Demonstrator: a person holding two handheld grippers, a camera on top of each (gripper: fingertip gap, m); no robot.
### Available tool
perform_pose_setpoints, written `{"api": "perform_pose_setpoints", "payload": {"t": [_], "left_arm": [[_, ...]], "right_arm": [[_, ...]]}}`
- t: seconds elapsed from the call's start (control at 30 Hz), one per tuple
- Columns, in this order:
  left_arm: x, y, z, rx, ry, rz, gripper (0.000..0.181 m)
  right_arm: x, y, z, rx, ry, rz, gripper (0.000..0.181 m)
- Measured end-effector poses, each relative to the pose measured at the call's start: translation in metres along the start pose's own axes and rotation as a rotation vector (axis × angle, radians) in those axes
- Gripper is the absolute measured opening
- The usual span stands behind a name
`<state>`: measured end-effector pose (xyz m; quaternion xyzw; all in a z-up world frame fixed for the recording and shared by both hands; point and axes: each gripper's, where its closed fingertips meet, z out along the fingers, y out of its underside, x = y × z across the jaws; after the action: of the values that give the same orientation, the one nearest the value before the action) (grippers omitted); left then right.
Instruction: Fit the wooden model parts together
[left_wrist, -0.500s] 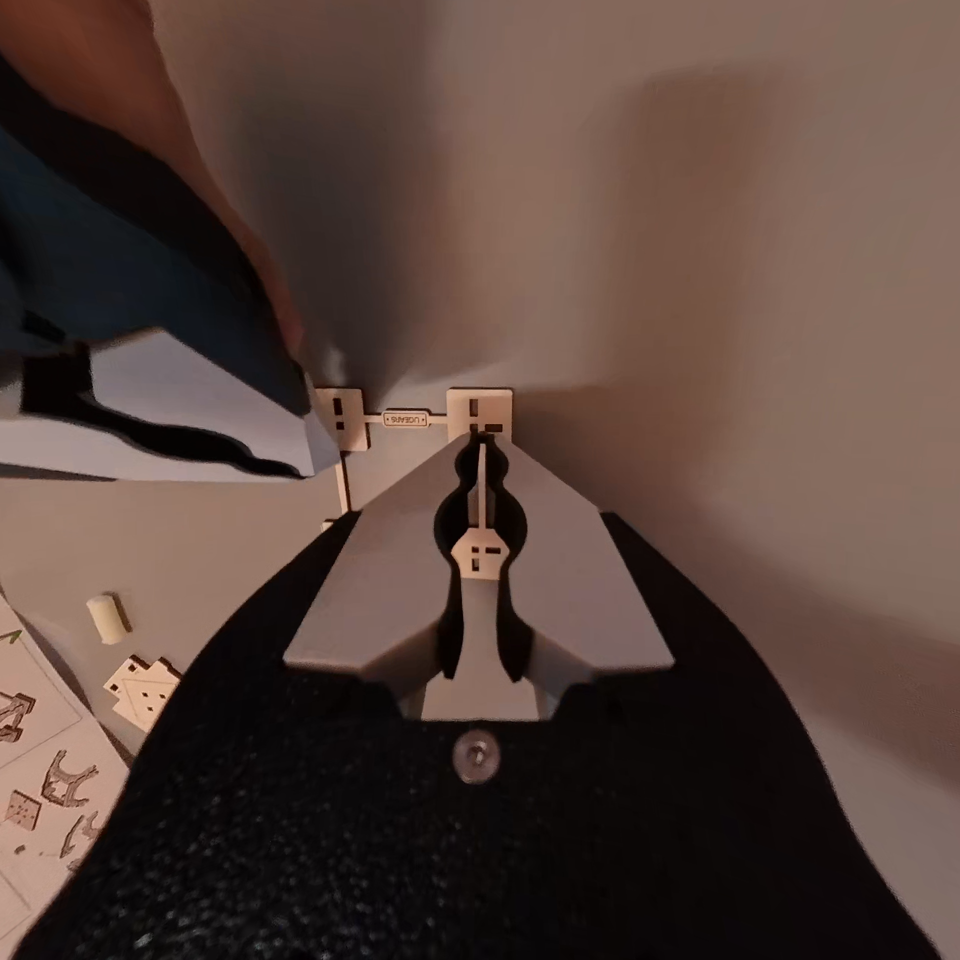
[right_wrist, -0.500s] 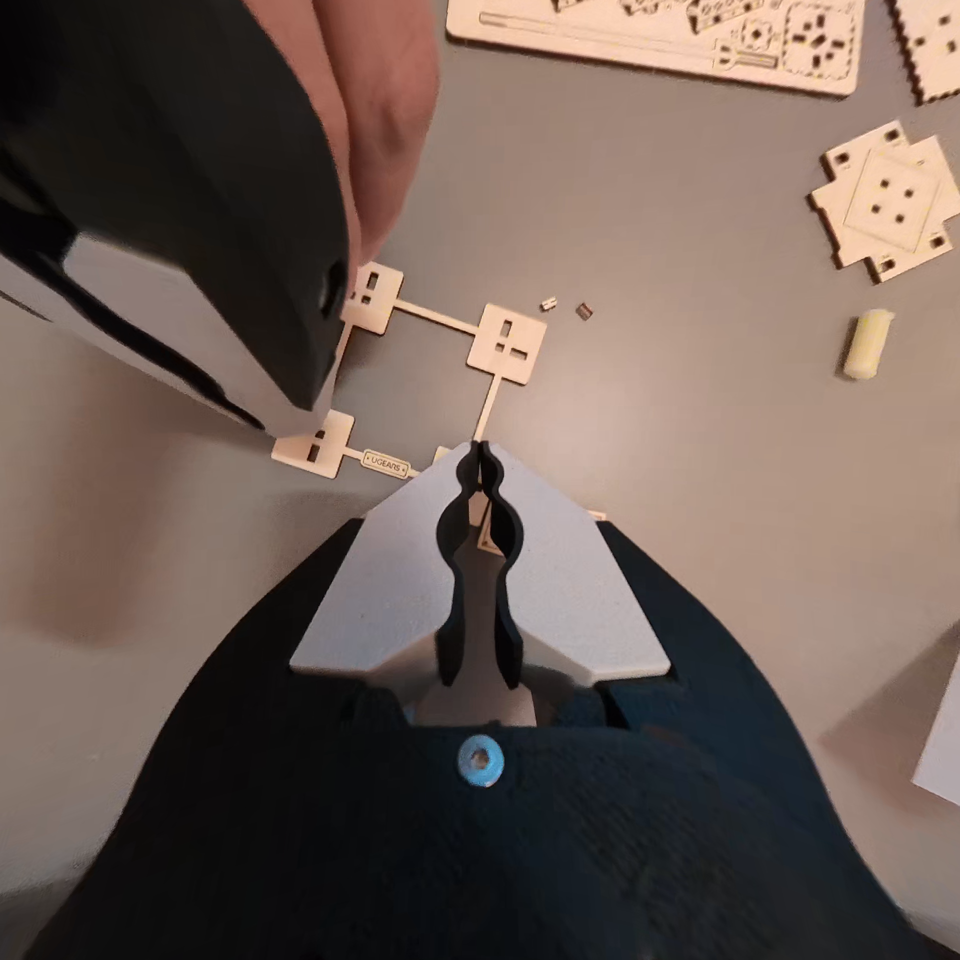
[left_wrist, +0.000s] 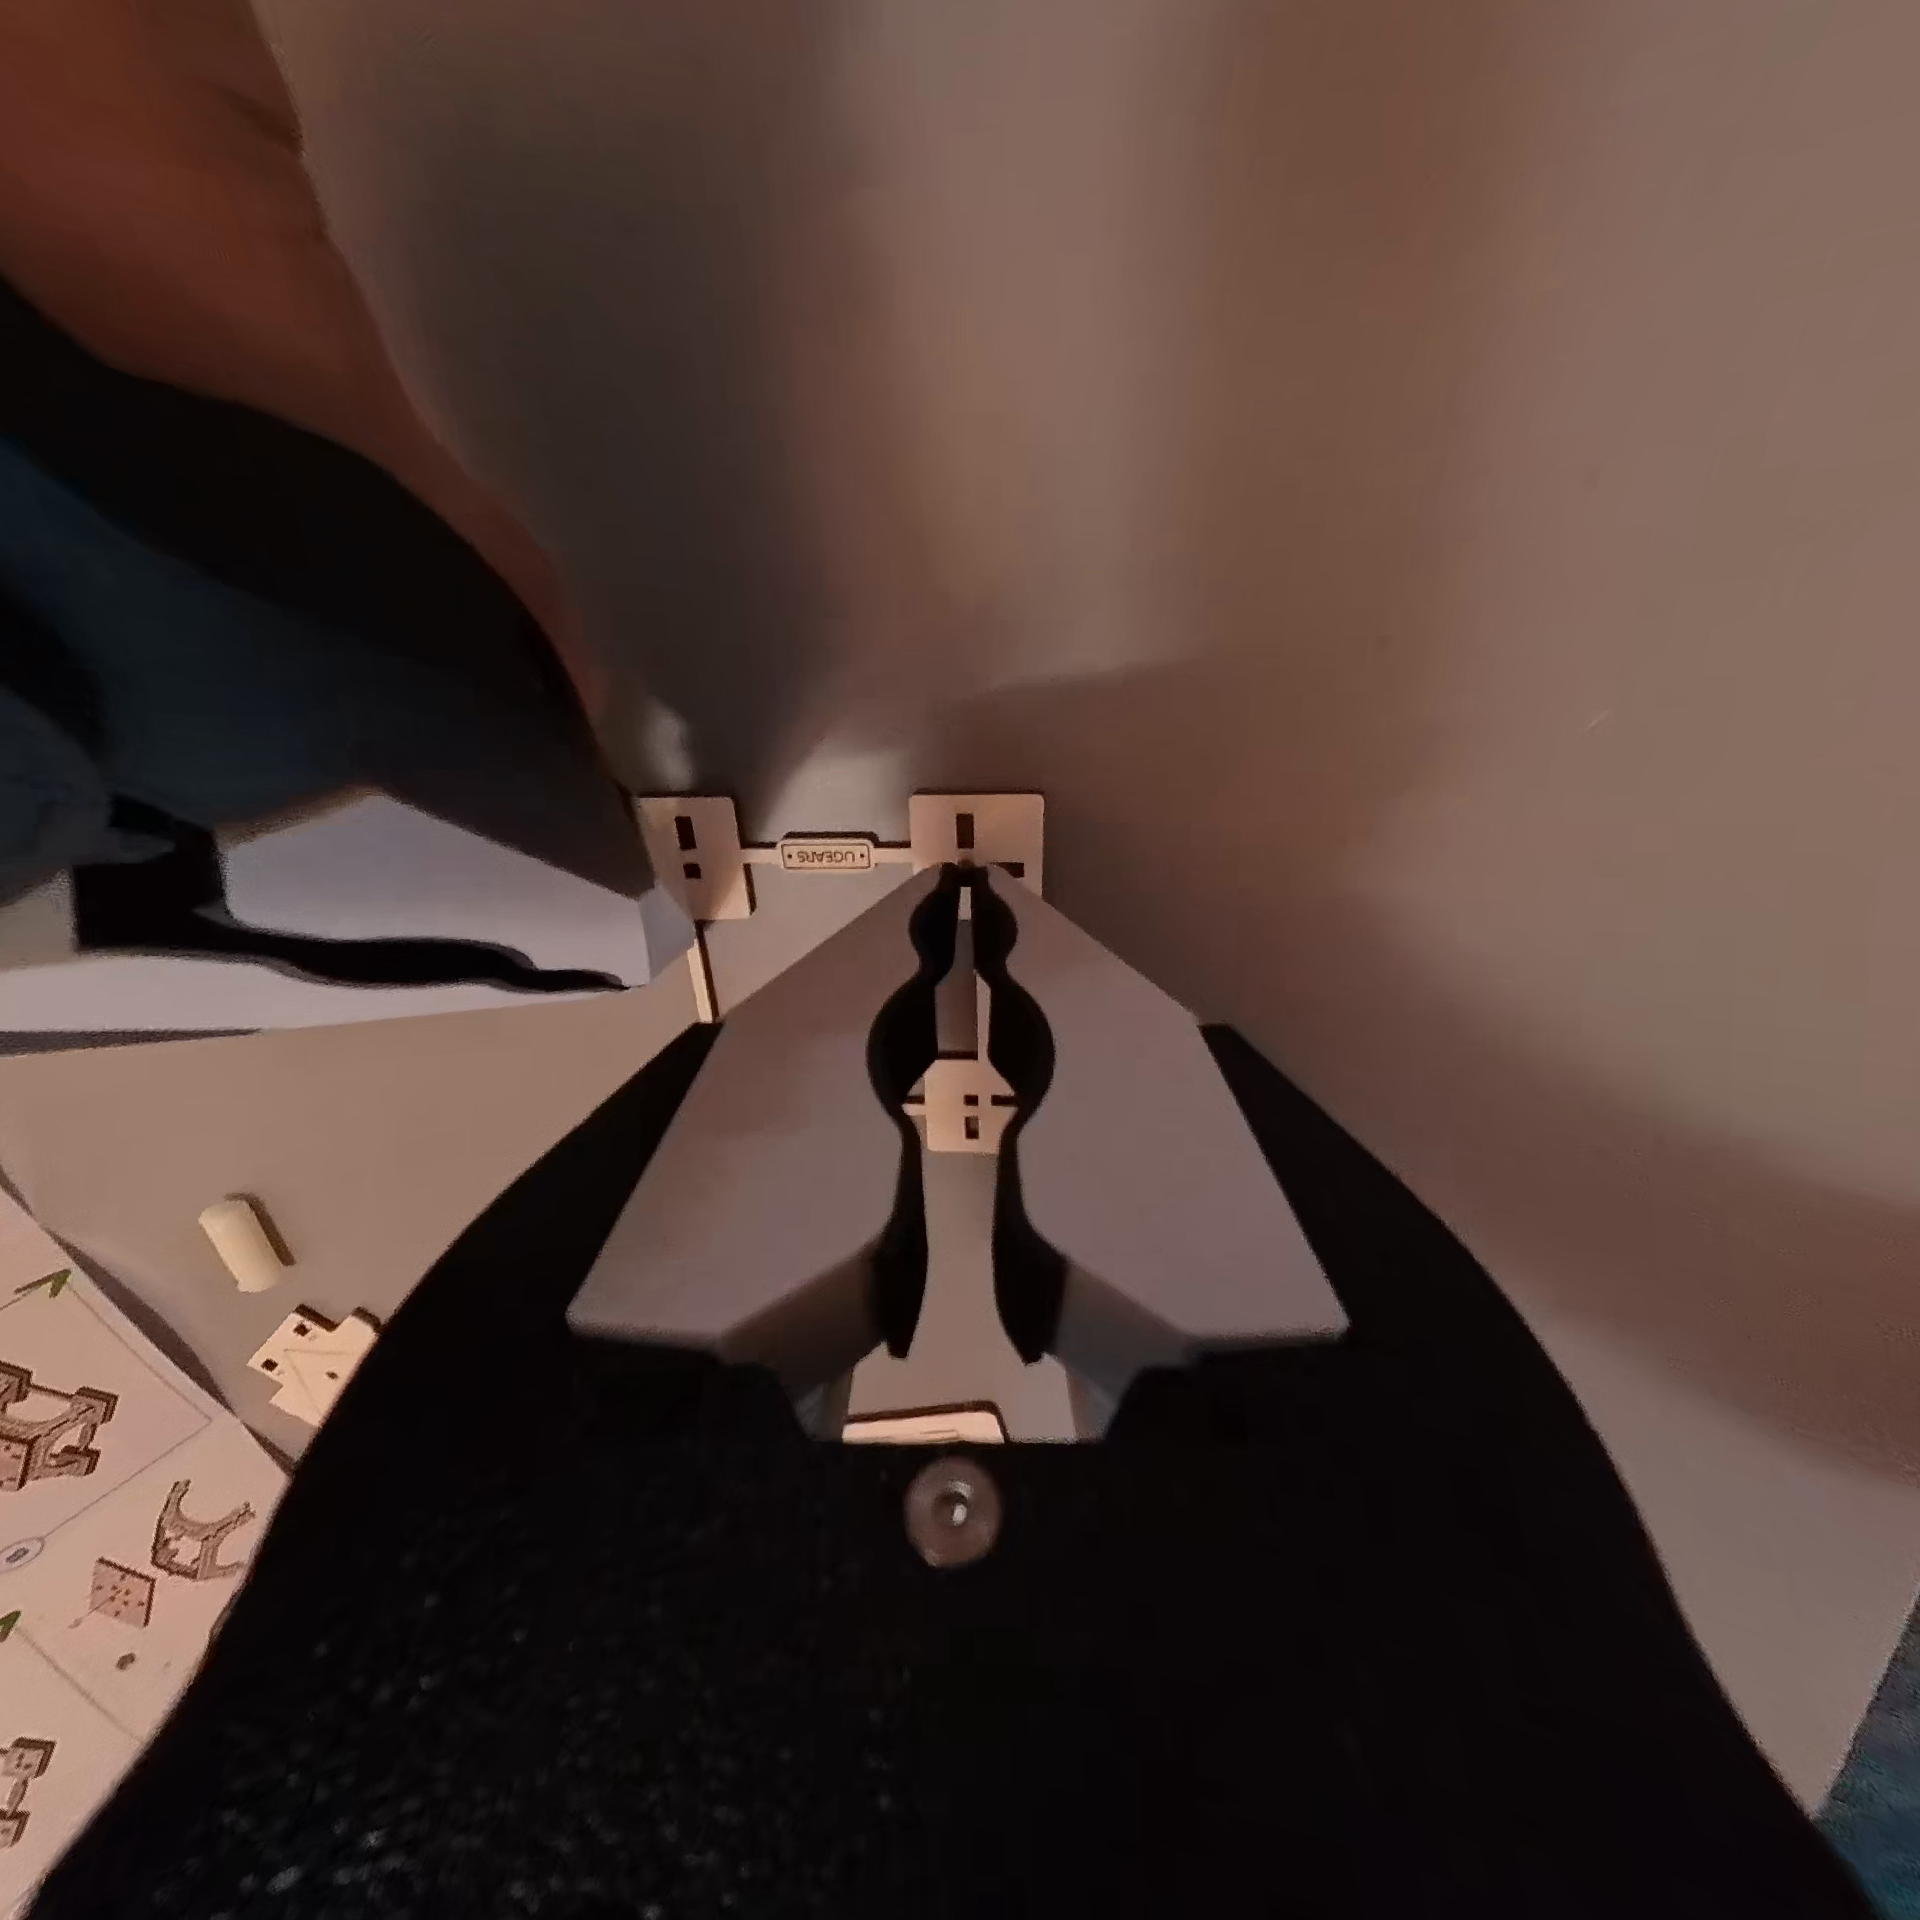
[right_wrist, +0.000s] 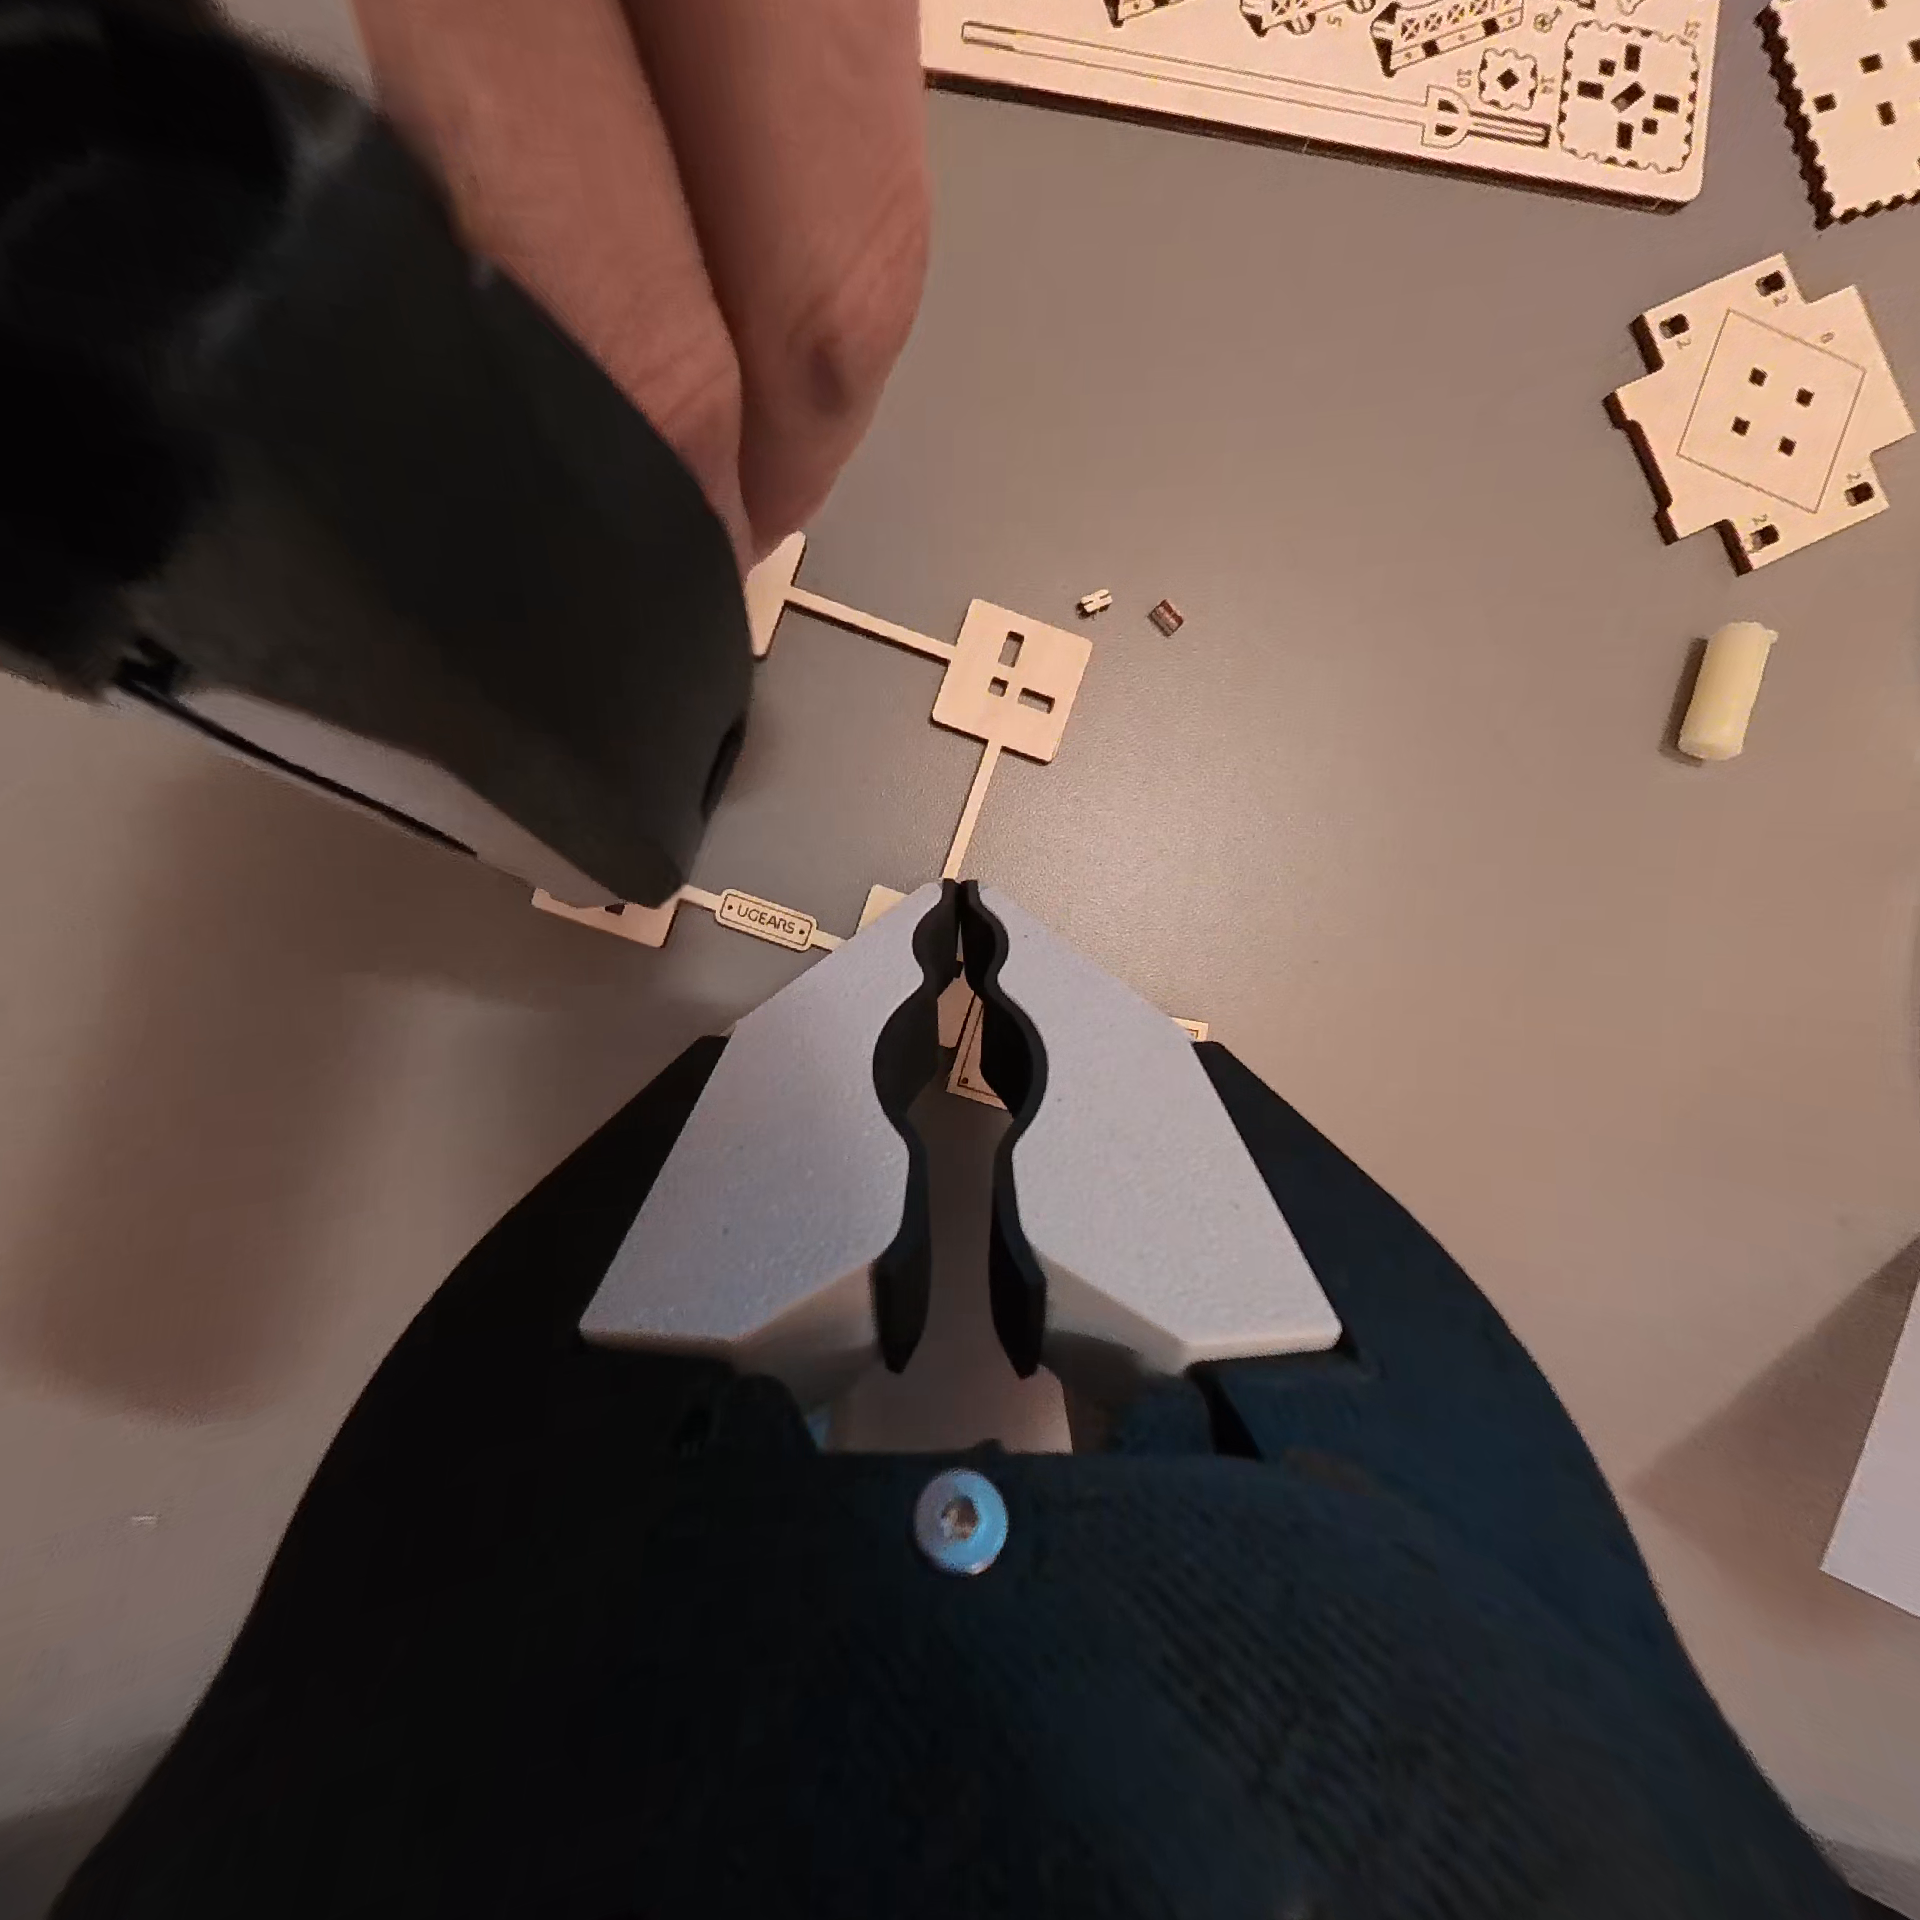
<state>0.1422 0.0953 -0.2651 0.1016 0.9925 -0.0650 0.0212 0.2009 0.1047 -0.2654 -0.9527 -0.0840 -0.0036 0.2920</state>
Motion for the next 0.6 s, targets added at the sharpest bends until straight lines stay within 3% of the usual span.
{"api": "perform_pose_setpoints", "payload": {"t": [0.6], "left_arm": [[0.0006,0.0039,0.0010,-0.171,0.042,-0.032,0.000]], "right_arm": [[0.0000,-0.0003,0.0002,0.003,0.004,-0.016,0.000]]}}
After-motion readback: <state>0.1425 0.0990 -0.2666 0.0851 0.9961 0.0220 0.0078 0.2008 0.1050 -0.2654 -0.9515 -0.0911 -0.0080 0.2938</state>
